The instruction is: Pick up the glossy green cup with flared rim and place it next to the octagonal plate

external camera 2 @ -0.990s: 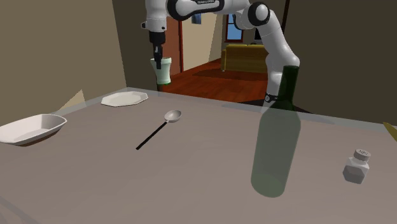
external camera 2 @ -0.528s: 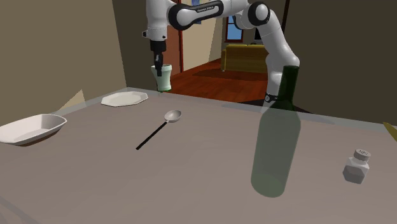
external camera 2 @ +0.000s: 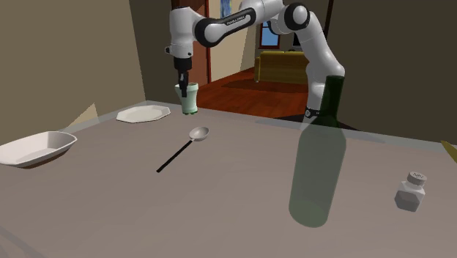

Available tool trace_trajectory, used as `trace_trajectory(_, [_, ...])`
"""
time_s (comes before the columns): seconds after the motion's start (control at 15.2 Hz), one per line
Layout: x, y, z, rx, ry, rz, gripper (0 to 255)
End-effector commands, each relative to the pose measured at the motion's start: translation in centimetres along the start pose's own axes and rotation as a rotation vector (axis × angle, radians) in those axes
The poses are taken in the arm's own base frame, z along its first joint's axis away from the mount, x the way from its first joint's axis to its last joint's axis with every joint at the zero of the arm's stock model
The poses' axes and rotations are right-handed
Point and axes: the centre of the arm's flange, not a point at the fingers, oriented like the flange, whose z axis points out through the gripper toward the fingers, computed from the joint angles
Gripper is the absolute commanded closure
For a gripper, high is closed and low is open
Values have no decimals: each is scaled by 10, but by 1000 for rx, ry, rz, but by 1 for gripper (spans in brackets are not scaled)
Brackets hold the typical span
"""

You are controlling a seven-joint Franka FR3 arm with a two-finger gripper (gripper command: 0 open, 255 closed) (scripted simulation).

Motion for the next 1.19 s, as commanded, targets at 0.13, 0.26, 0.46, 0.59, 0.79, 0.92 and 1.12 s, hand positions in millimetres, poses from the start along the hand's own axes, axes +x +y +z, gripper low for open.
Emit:
trace_trajectory(0.13, [-1, -2, 20, 0, 1, 0, 255])
trace_trajectory(0.26, [-1, -3, 31, 0, 1, 0, 255])
trace_trajectory(0.46, [-2, -4, 37, 0, 1, 0, 255])
trace_trajectory(0.59, [-2, -4, 37, 0, 1, 0, 255])
trace_trajectory(0.79, [-2, -4, 37, 0, 1, 0, 255])
trace_trajectory(0.92, [-2, -4, 38, 0, 1, 0, 0])
trace_trajectory(1.12, [-2, -4, 38, 0, 1, 0, 0])
